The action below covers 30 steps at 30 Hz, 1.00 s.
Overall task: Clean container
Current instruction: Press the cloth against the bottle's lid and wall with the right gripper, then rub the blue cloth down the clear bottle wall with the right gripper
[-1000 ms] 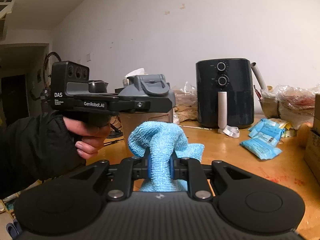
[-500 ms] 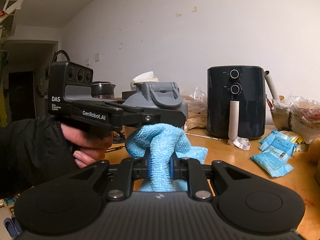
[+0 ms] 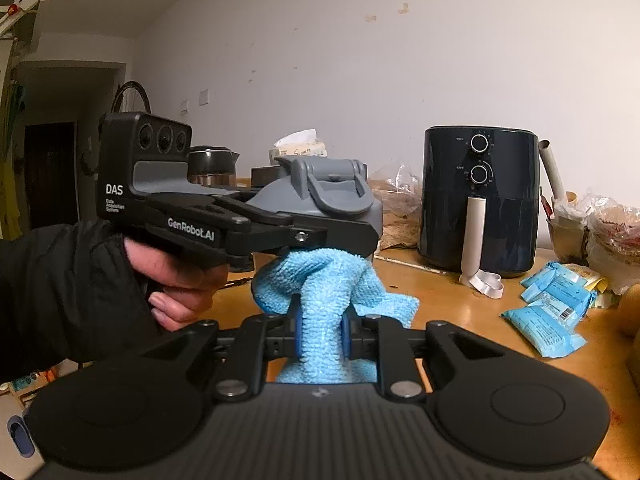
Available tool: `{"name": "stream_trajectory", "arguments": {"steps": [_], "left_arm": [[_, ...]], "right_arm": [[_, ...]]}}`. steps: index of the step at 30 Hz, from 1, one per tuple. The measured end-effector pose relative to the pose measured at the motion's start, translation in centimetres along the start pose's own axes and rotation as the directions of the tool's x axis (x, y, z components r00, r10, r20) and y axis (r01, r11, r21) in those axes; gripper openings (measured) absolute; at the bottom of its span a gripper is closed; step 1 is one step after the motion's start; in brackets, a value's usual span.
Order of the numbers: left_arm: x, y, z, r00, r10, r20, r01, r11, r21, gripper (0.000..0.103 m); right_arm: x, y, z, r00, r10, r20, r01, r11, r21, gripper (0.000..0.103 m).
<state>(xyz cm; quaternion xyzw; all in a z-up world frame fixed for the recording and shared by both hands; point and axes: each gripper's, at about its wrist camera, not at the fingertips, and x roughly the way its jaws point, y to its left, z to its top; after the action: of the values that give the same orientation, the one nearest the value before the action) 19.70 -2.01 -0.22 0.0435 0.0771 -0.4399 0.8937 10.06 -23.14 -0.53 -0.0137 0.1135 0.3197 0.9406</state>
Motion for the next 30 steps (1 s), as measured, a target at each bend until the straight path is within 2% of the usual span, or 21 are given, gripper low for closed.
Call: {"name": "stream_trajectory", "arguments": {"steps": [18, 30], "left_arm": [[0.0, 0.1, -0.2, 1.0, -0.001, -0.002, 0.001, 1.0, 0.0, 0.095], [0.1, 0.0, -0.1, 1.0, 0.0, -0.001, 0.0, 1.0, 0.0, 0.095]], "right_arm": [[0.9, 0.2, -1.3, 0.998, -0.006, -0.061, 0.005, 1.0, -0.023, 0.012], [2.9, 0.3, -2.9, 0.981, -0.016, -0.192, 0.003, 0.998, -0.065, 0.012]]}}
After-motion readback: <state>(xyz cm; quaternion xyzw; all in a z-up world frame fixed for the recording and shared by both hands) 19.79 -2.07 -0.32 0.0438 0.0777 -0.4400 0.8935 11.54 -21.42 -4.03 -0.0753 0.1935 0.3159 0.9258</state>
